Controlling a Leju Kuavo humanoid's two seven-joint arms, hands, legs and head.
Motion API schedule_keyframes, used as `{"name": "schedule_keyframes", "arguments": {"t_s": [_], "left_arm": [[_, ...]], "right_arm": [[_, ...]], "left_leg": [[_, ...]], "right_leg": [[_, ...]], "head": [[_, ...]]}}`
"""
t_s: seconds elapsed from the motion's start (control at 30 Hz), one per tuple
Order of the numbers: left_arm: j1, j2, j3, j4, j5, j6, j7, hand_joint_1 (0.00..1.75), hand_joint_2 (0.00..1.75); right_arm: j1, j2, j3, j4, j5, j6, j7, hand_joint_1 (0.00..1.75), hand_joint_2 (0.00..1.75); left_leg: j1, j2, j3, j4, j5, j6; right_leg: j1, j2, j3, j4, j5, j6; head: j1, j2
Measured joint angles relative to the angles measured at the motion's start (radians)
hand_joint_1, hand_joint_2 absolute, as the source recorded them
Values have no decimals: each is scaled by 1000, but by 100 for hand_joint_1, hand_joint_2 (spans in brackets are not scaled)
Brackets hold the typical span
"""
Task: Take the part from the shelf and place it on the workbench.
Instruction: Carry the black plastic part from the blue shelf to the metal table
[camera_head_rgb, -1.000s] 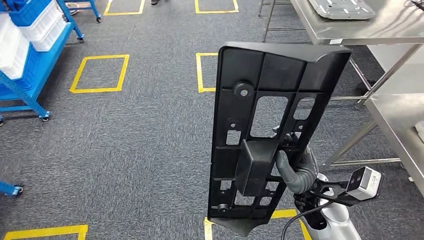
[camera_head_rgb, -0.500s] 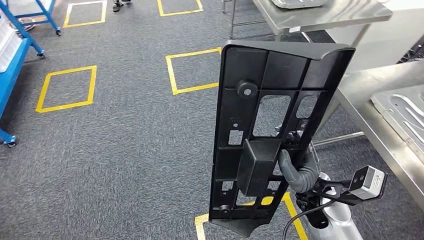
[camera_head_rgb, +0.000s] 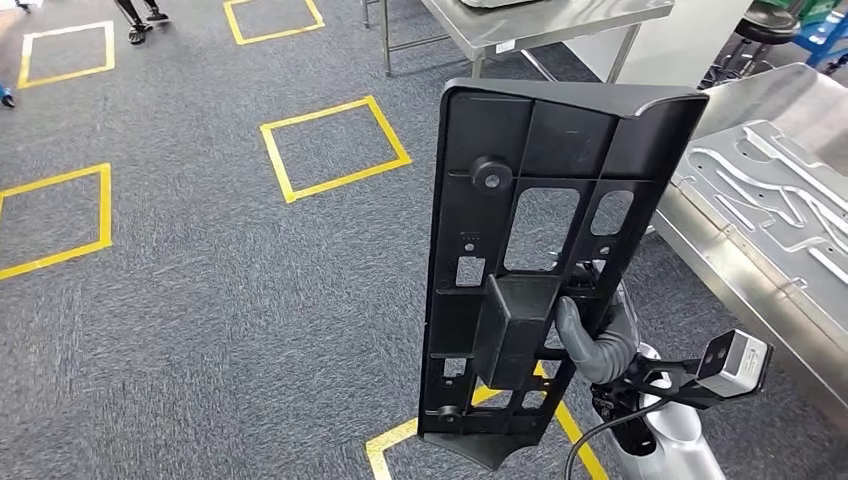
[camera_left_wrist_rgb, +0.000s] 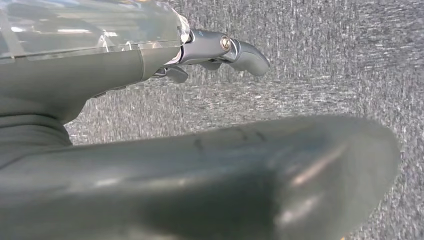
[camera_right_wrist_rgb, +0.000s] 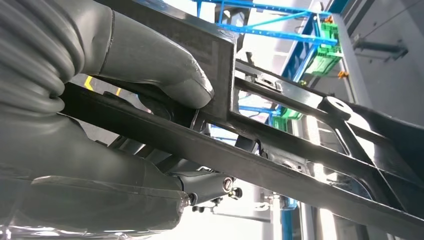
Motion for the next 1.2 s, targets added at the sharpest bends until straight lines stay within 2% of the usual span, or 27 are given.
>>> {"name": "schedule_keyframes", "arguments": {"t_s": [0.03,0.07,0.13,0.17,0.2,0.23,0.27,0.3,0.33,0.37,0.43,0.47,0.53,0.6,0.67,0.7,0.73,0.77,0.8,0.83,0.9,0.97,1.03,1.07,1.1,1.17,1.2], "left_arm": [[-2,0,0,0,0,0,0,0,0],[-2,0,0,0,0,0,0,0,0],[-1,-1,0,0,0,0,0,0,0],[1,-1,0,0,0,0,0,0,0],[3,-1,0,0,0,0,0,0,0],[4,-1,0,0,0,-1,0,0,0],[5,-1,0,0,0,-1,0,0,0],[4,-1,0,0,0,-2,0,0,0],[3,-1,0,0,0,-2,0,0,0],[2,-2,0,0,0,-3,0,0,0],[2,-2,0,0,0,-4,0,0,0],[2,-2,0,0,-1,-4,1,0,0],[0,-3,0,0,-2,-6,2,0,0],[0,-5,0,0,-4,-7,3,0,0],[3,-5,0,0,-7,-7,4,0,0],[5,-5,0,0,-9,-6,5,0,0],[7,-5,0,0,-11,-4,6,0,0],[8,-6,0,0,-13,-2,8,0,0],[8,-6,0,0,-15,0,9,0,0],[8,-5,0,0,-16,1,10,0,0],[8,-4,0,0,-17,3,10,0,0],[7,-3,0,0,-17,3,11,0,0],[4,-3,1,0,-17,3,11,0,0],[2,-3,1,0,-17,2,10,0,0],[2,-3,1,0,-18,2,10,0,0],[4,-3,2,0,-19,1,9,0,0],[5,-3,2,0,-19,0,9,0,0]], "right_arm": [[1,0,0,0,1,0,0,175,175],[0,1,0,0,1,0,0,175,175],[-3,2,0,1,1,-1,0,175,175],[-4,2,1,2,2,-1,0,175,175],[-5,3,1,4,2,-1,0,175,175],[-4,4,1,7,2,-1,1,175,175],[-4,4,1,9,2,-2,2,175,175],[-5,5,1,11,3,-2,2,175,175],[-6,6,1,12,3,-2,3,175,175],[-8,6,1,12,3,-2,4,175,175],[-13,9,2,12,3,-2,7,175,175],[-14,10,2,12,3,-2,9,175,175],[-13,12,2,12,3,-2,12,175,175],[-14,13,2,12,3,-1,14,175,175],[-15,18,2,13,2,-1,14,175,175],[-15,21,3,15,1,-1,15,175,175],[-14,24,3,17,1,-2,15,175,175],[-14,26,4,20,1,-2,15,175,175],[-14,28,4,22,1,-3,16,175,175],[-14,31,4,23,1,-4,16,175,175],[-15,35,5,25,1,-4,16,175,175],[-17,38,6,27,1,-6,17,175,175],[-17,40,7,28,1,-8,18,175,175],[-18,40,7,28,1,-10,18,175,175],[-21,40,8,29,2,-13,18,175,175],[-28,42,10,34,4,-19,18,175,175],[-31,44,12,37,6,-21,19,175,175]], "left_leg": [[1,11,2,-6,5,7],[3,24,4,-13,9,15],[4,50,4,-23,16,26],[3,62,3,-23,17,28],[2,75,2,-23,17,28],[1,88,1,-22,16,28],[1,100,1,-22,15,27],[1,112,1,-21,14,25],[1,122,3,-20,12,23],[-2,131,4,-17,9,19],[-7,147,6,-12,3,9],[-10,156,8,-11,1,4],[-8,166,11,-9,-5,-8],[-3,131,-1,29,-35,-19],[2,84,-55,149,-100,-25],[2,76,-89,221,-130,-27],[2,73,-115,273,-144,-28],[3,73,-125,287,-137,-27],[3,70,-115,259,-109,-26],[4,63,-89,196,-69,-23],[6,20,-30,60,-11,-17],[5,-8,-7,6,1,-9],[4,9,-7,2,5,1],[4,20,-6,-3,9,9],[5,32,-5,-7,12,16],[4,56,-4,-13,15,26],[3,68,-5,-13,15,28]], "right_leg": [[1,-10,-3,3,-2,4],[3,-35,-10,17,-13,8],[4,-101,-50,106,-68,11],[3,-119,-82,174,-103,14],[0,-124,-112,240,-130,17],[-2,-126,-131,282,-141,20],[-4,-128,-131,287,-133,22],[-4,-133,-109,249,-109,23],[-4,-146,-68,177,-75,22],[0,-171,-26,100,-50,19],[7,-202,25,6,-26,9],[11,-204,29,-6,-28,4],[10,-180,27,-8,-23,-6],[5,-160,29,-14,-18,-17],[4,-139,29,-15,-16,-25],[5,-126,29,-15,-16,-27],[6,-112,29,-14,-16,-28],[6,-98,29,-12,-16,-28],[6,-84,30,-11,-17,-27],[6,-71,31,-9,-17,-26],[5,-46,30,-5,-19,-20],[2,-26,22,-3,-16,-7],[0,-9,16,-4,-12,6],[0,-19,13,0,-16,11],[0,-41,3,18,-30,16],[0,-101,-43,117,-88,24],[-1,-118,-76,188,-121,28]], "head": [[0,0],[0,0],[0,0],[0,0],[0,0],[0,0],[0,0],[0,0],[0,0],[0,0],[0,0],[0,0],[0,0],[0,0],[0,0],[0,0],[0,0],[0,0],[0,0],[0,0],[0,0],[0,0],[0,0],[0,0],[0,0],[0,0],[0,0]]}}
